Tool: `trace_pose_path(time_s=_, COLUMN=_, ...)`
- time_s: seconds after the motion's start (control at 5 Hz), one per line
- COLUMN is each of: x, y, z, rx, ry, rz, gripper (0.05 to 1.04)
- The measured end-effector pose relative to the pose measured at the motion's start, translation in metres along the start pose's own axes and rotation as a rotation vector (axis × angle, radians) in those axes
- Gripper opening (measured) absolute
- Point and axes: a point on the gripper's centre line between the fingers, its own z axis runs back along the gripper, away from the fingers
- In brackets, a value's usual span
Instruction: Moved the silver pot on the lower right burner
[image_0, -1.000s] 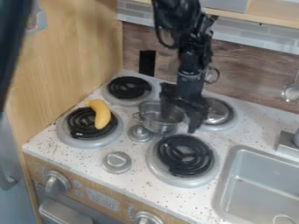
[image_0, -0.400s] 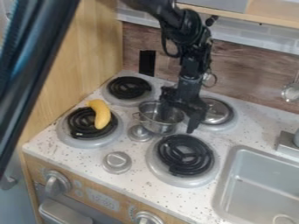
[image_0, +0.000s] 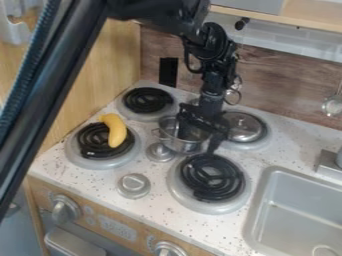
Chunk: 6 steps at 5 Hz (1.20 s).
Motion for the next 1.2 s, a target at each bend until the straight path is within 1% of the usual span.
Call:
trace_pose_path(time_s=0.2, x=-0.001, y=0.001, z=-0.005, rx=0.011, ry=0.011, rz=0.002, gripper=0.705)
trace_pose_path(time_s=0.4, x=-0.003, y=0.0, z=-0.008, rx=0.007, ry=0.012, rz=-0.008, gripper=0.338)
trace_pose_path(time_s=0.6, x=-0.01, y=-0.002, z=-0.003, rx=-0.008, ry=-0.01, rz=-0.006, gripper=0.147)
trace_pose_path(time_s=0.8, x=-0.02, y=-0.007, z=0.041, rx=-0.047, ry=-0.128, rz=-0.046, gripper=0.068)
trace_pose_path(time_s=1.0, x=-0.034, y=-0.021, z=0.067, rx=-0.068, ry=-0.215, rz=-0.102, gripper=0.057)
trace_pose_path(time_s=1.2, x=-0.05, y=-0.047, z=0.059, rx=-0.082, ry=-0.22, rz=-0.203, gripper=0.055)
